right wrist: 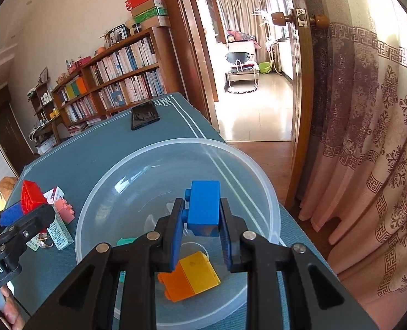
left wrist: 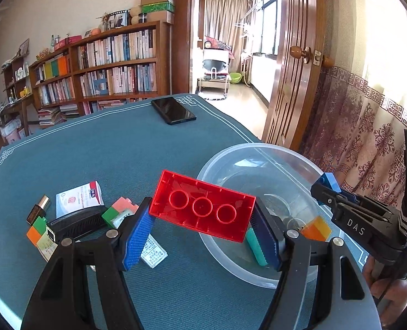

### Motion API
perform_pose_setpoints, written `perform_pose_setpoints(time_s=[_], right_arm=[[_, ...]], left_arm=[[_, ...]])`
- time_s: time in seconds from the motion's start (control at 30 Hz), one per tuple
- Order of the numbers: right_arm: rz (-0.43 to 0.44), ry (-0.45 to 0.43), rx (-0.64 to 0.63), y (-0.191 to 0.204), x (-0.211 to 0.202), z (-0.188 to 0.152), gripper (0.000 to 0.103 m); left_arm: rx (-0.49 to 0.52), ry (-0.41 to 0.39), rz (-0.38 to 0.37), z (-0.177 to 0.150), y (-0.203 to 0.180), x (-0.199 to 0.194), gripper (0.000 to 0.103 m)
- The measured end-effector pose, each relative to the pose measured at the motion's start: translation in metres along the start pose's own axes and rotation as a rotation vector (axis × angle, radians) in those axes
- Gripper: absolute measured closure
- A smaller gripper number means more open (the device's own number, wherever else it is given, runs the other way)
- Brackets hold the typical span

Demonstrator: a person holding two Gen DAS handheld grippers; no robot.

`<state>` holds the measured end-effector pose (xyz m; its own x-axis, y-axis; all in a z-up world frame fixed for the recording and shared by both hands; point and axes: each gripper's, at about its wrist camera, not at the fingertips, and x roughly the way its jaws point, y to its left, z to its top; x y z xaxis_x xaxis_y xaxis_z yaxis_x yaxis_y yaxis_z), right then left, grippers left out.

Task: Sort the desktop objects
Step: 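Carry both bricks to the bowl and open the right tool over it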

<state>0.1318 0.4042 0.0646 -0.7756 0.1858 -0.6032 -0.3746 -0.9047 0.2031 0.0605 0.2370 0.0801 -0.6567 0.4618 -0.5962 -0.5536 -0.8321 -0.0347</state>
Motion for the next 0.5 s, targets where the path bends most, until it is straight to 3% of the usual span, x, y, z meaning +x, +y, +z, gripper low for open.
perform_pose_setpoints(time_s=[0.5], right_arm=[[-0.008, 0.037, 0.026, -0.009, 0.013, -0.001, 0.076]], left_arm=[[0.018, 0.058, -0.075, 0.003, -0.018, 0.031, 0.03]])
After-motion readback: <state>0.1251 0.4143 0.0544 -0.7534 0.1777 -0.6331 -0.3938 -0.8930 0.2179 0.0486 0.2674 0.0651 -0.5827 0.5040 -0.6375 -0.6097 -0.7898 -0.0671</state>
